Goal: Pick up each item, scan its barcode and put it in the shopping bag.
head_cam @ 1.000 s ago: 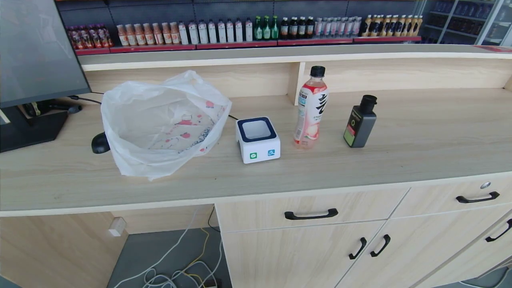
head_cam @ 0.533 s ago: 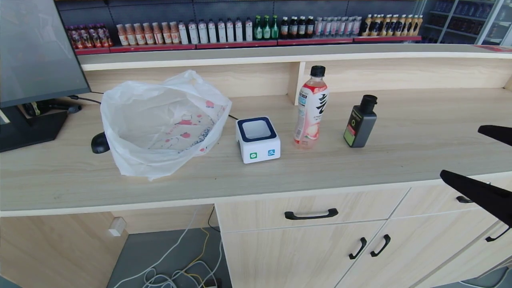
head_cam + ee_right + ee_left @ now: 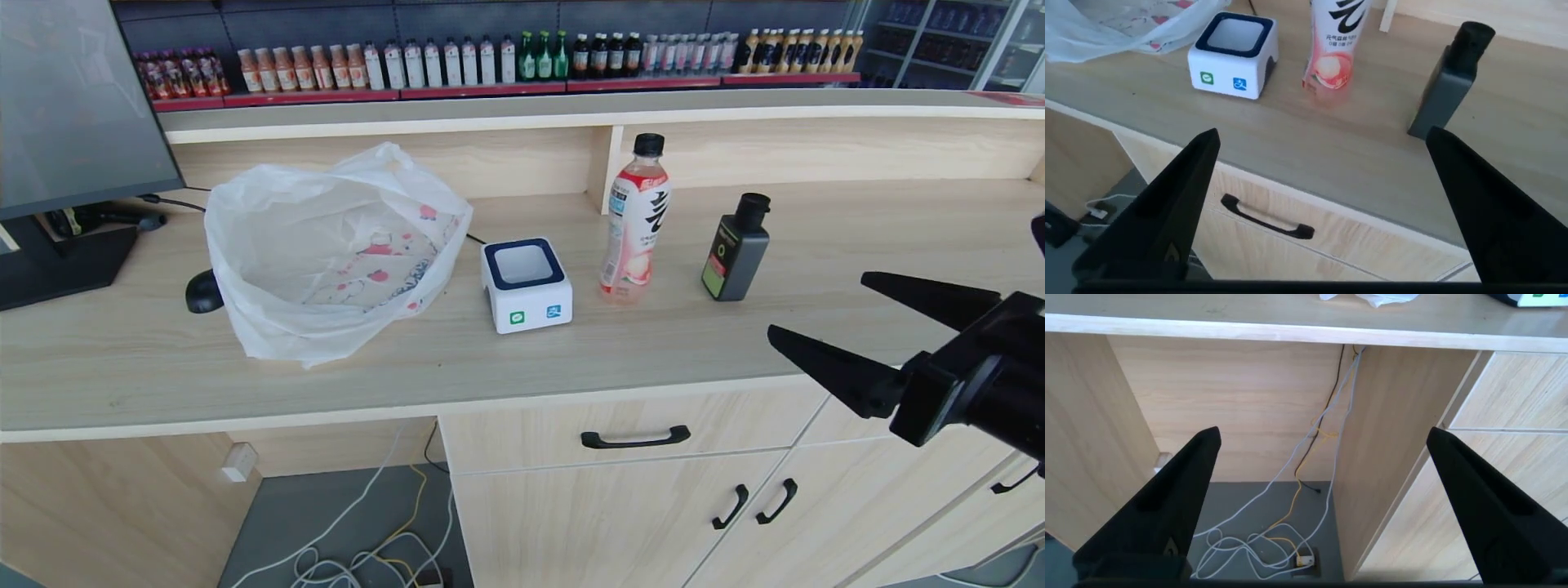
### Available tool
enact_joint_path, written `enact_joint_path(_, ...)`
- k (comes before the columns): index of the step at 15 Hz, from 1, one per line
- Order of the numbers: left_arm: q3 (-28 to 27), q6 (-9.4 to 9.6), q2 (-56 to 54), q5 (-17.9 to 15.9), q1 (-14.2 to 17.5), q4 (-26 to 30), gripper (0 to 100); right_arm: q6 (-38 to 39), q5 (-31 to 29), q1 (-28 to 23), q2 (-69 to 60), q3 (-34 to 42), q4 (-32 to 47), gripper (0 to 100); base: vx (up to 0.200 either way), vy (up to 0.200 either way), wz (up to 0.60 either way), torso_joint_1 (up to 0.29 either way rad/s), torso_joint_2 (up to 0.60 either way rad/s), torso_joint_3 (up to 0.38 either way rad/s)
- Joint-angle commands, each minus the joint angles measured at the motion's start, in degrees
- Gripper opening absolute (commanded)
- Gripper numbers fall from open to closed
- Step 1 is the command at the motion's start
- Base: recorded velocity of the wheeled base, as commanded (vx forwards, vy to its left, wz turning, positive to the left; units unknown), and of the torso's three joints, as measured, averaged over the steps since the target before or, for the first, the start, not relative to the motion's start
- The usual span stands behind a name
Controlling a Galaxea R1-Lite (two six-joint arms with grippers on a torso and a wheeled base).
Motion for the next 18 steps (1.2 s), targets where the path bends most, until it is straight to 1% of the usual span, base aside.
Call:
enact_joint_path(1, 0.00, -0.02, -0.02, 0.00, 0.01, 0.00, 100, 2.87, -4.60, 5.78, 4.72, 0.32, -3.23, 100, 0.000, 0.000, 0.00, 0.000, 0.00, 0.000)
enact_joint_path(2, 0.00, -0.02, -0.02, 0.00, 0.01, 0.00, 100, 3.22, -6.01, 6.66, 5.95, 0.32, -4.99, 100, 0.000, 0.000, 0.00, 0.000, 0.00, 0.000)
enact_joint_path(3, 0.00, -0.02, -0.02, 0.00, 0.10, 0.00, 100, 3.75, -8.03, 6.66, 9.91, -0.39, -9.82, 100, 0.000, 0.000, 0.00, 0.000, 0.00, 0.000)
enact_joint_path(4, 0.00, -0.02, -0.02, 0.00, 0.01, 0.00, 100, 4.98, -8.12, 6.66, 13.60, -1.27, -14.13, 100, 0.000, 0.000, 0.00, 0.000, 0.00, 0.000)
enact_joint_path(8, 0.00, -0.02, -0.02, 0.00, 0.01, 0.00, 100, 7.26, -8.12, 5.78, 27.40, -4.87, -36.28, 100, 0.000, 0.000, 0.00, 0.000, 0.00, 0.000)
enact_joint_path(9, 0.00, -0.02, -0.02, 0.00, 0.01, 0.00, 100, 7.70, -8.12, 5.70, 29.86, -5.48, -39.88, 100, 0.000, 0.000, 0.00, 0.000, 0.00, 0.000)
enact_joint_path(10, 0.00, -0.02, -0.02, 0.00, 0.10, 0.00, 100, 7.61, -8.12, 5.35, 31.18, -5.22, -42.08, 100, 0.000, 0.000, 0.00, 0.000, 0.00, 0.000)
enact_joint_path(11, 0.00, -0.02, -0.02, 0.00, 0.01, 0.00, 100, 7.61, -8.12, 5.35, 31.53, -5.22, -42.69, 100, 0.000, 0.000, 0.00, 0.000, 0.00, 0.000)
enact_joint_path(15, 0.00, -0.02, -0.02, 0.00, 0.10, 0.00, 100, 6.38, -8.65, 4.73, 32.32, -6.01, -42.87, 100, 0.000, 0.000, 0.00, 0.000, 0.00, 0.000)
enact_joint_path(16, 0.00, -0.02, -0.02, 0.00, 0.01, 0.00, 100, 6.30, -8.65, 4.38, 34.17, -7.59, -42.96, 100, 0.000, 0.000, 0.00, 0.000, 0.00, 0.000)
enact_joint_path(18, 0.00, -0.02, -0.02, 0.00, 0.10, 0.00, 100, 6.12, -8.65, 3.76, 37.15, -8.39, -42.96, 100, 0.000, 0.000, 0.00, 0.000, 0.00, 0.000)
